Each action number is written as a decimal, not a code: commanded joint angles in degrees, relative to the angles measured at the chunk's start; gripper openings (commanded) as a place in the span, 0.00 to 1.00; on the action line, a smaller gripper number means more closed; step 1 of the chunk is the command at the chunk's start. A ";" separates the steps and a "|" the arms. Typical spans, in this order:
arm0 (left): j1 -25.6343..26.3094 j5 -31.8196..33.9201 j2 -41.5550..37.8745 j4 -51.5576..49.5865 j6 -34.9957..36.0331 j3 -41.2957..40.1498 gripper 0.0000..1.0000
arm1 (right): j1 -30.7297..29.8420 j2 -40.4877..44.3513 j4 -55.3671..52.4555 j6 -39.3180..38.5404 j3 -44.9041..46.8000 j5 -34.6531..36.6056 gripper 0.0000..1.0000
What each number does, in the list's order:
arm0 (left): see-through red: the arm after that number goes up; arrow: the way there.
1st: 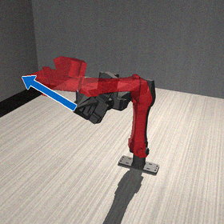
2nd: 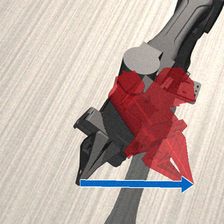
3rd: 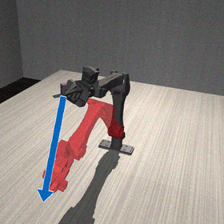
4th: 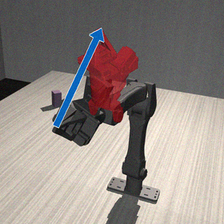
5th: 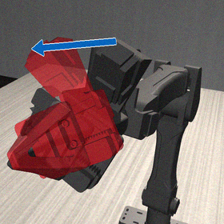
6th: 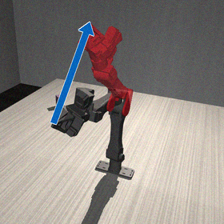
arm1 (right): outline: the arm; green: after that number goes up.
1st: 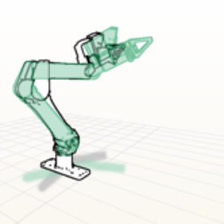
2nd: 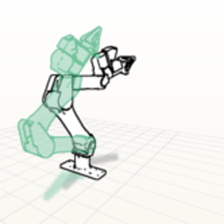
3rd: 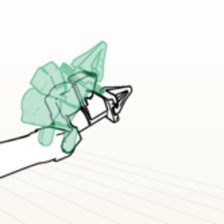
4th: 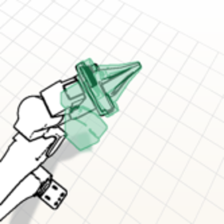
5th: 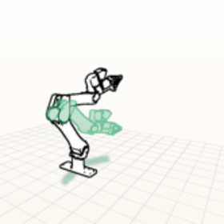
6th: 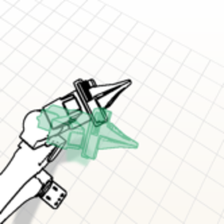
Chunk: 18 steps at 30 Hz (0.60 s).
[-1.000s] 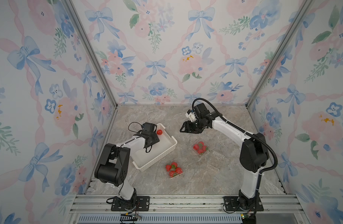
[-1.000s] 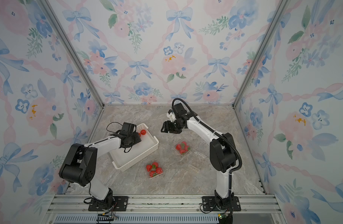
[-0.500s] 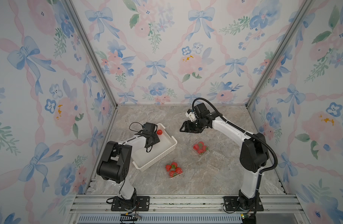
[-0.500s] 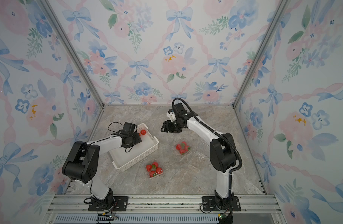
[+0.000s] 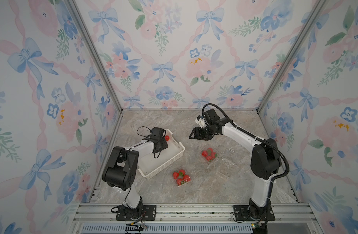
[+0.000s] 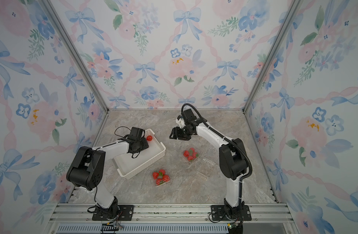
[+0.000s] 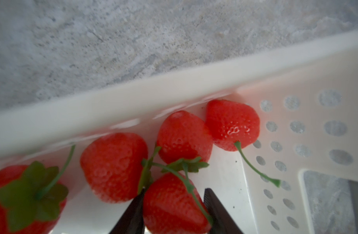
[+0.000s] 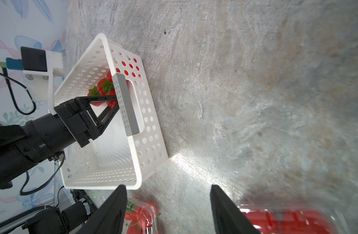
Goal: Pack strawberries into containers
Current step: Pick up the strawberry from the basket.
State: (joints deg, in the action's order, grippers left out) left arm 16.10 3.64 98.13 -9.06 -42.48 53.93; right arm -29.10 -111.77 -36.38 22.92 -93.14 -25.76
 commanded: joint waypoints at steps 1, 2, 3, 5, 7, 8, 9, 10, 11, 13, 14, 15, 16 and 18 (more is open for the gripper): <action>0.21 -0.10 1.19 -0.26 0.73 1.02 0.42 | 0.82 1.91 0.39 -0.10 1.04 -0.87 0.67; 0.21 -0.04 1.09 -0.26 0.73 1.00 0.41 | 0.89 1.99 0.41 -0.07 1.13 -0.89 0.67; 0.25 -0.04 0.95 -0.31 0.73 0.92 0.41 | 0.86 1.99 0.50 -0.10 1.21 -0.95 0.67; 0.18 -0.07 0.86 -0.26 0.82 0.85 0.38 | 0.89 2.15 0.51 -0.11 1.30 -0.98 0.67; 0.25 -0.25 0.75 -0.27 0.77 0.74 0.36 | 0.90 2.24 0.50 -0.11 1.43 -0.95 0.67; 0.31 -0.30 0.59 -0.32 0.77 0.72 0.36 | 0.96 2.42 0.36 -0.16 1.49 -0.96 0.67; 0.33 -0.42 0.47 -0.29 0.75 0.68 0.35 | 0.91 2.64 0.41 -0.16 1.56 -1.00 0.67; 0.27 -0.48 0.22 -0.26 0.83 0.60 0.35 | 0.97 2.77 0.47 -0.22 1.80 -0.96 0.67; 0.42 -0.49 -0.24 -0.34 0.77 0.40 0.35 | 1.07 3.02 0.44 -0.26 1.97 -1.14 0.67; 0.44 -0.52 -0.90 -0.33 0.73 0.12 0.35 | 1.15 3.75 0.69 -0.34 2.63 -1.16 0.66; 0.60 -0.80 -1.28 -0.35 0.77 0.01 0.34 | 1.24 4.46 1.42 -0.26 3.44 -1.13 0.67; 0.76 -0.91 -1.76 -0.40 0.78 -0.12 0.34 | 1.32 4.84 1.99 -0.11 4.14 -1.17 0.67; 1.08 -0.96 -2.45 -0.36 0.73 -0.47 0.33 | 1.43 5.27 2.26 0.02 4.77 -1.41 0.66; 1.57 -0.70 -3.90 -0.35 0.22 -1.26 0.33 | 1.91 5.66 1.76 0.06 5.23 -2.00 0.67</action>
State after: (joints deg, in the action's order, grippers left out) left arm 16.88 3.49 97.49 -9.10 -42.41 53.69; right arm -28.23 -108.36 -35.09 22.94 -89.17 -26.63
